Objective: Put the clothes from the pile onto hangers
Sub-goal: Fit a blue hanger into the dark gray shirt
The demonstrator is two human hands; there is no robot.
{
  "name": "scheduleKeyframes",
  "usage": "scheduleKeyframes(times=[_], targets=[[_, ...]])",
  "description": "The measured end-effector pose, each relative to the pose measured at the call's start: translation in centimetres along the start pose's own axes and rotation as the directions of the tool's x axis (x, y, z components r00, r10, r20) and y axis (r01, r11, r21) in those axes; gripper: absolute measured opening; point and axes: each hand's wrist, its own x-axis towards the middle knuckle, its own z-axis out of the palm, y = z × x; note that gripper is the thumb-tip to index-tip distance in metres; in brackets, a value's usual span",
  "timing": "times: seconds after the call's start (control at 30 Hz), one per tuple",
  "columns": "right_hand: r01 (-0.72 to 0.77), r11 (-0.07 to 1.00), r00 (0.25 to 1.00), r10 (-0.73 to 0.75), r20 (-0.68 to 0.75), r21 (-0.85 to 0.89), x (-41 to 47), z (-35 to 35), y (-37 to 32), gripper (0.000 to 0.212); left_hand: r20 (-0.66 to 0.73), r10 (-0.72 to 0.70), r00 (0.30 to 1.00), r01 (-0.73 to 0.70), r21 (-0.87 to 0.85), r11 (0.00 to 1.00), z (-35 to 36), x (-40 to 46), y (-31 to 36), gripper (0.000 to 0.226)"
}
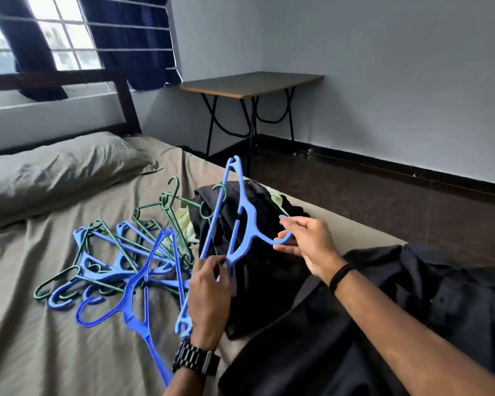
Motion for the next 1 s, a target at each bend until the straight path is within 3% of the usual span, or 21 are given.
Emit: scheduleKeyframes(times=[0.1, 0.17, 0.3, 0.4, 0.53, 0.63, 0.7, 0.77, 0.83, 0.87, 0.93, 1.0], targets=[[-0.014, 1.000, 1.000, 0.014, -0.004, 0.020, 0.2, -0.2, -0.4, 0.018, -0.021, -0.089, 0.996, 0.091, 0.131, 0.987, -0.4, 0.5, -0.6, 0.036], [-0.028, 0.998, 1.000, 0.028, 0.010, 0.048, 0.3, -0.5, -0.6, 0.019, 0.070, -0.190, 0.979, 0.176, 0.168, 0.970, -0.8, 1.2, -1.3, 0.042], [-0.028, 0.987, 0.995, 0.013, 0.096, 0.156, 0.6, -1.1, -0.9, 0.023, 0.276, -0.288, 0.917, 0.309, -0.034, 0.951, -0.8, 1.7, -2.1, 0.013], [-0.017, 0.981, 0.988, -0.014, 0.155, 0.195, 0.7, -1.4, -0.7, 0.031, 0.355, -0.356, 0.864, 0.466, -0.298, 0.833, 0.0, 1.4, -1.9, 0.016], [-0.086, 0.991, 0.970, 0.106, 0.221, -0.097, -0.9, -0.8, 0.8, 0.051, 0.471, -0.403, 0.785, 0.618, -0.548, 0.563, 1.9, 0.5, 0.0, 0.017], [-0.134, 0.904, 0.892, 0.289, 0.348, -0.407, -2.6, 0.6, 2.9, 0.048, 0.496, -0.407, 0.767, 0.641, -0.623, 0.449, 3.2, 0.4, 1.4, 0.017], [-0.107, 0.897, 0.893, 0.277, 0.356, -0.429, -3.2, 1.2, 4.1, 0.039, 0.448, -0.413, 0.793, 0.608, -0.620, 0.495, 3.6, 0.4, 1.5, 0.016], [-0.091, 0.947, 0.925, 0.195, 0.326, -0.309, -3.1, 1.4, 4.5, 0.033, 0.329, -0.390, 0.860, 0.510, -0.542, 0.667, 3.7, 0.7, 0.8, 0.020], [-0.073, 0.979, 0.951, 0.126, 0.282, -0.191, -2.7, 1.3, 3.9, 0.026, 0.185, -0.367, 0.912, 0.410, -0.332, 0.850, 3.9, 1.3, -0.7, 0.024], [-0.042, 0.979, 0.962, 0.093, 0.256, -0.197, -2.4, 1.1, 3.5, 0.025, 0.154, -0.396, 0.905, 0.422, -0.224, 0.878, 3.8, 1.7, -1.2, 0.030], [0.062, 0.942, 0.977, 0.012, 0.215, -0.331, -1.8, 0.7, 2.8, 0.028, 0.209, -0.444, 0.872, 0.468, -0.086, 0.879, 3.9, 2.3, -2.2, 0.052], [0.167, 0.872, 0.976, -0.080, 0.203, -0.460, -1.5, 0.5, 2.4, 0.032, 0.317, -0.397, 0.861, 0.417, 0.005, 0.909, 4.4, 2.5, -2.8, 0.062]])
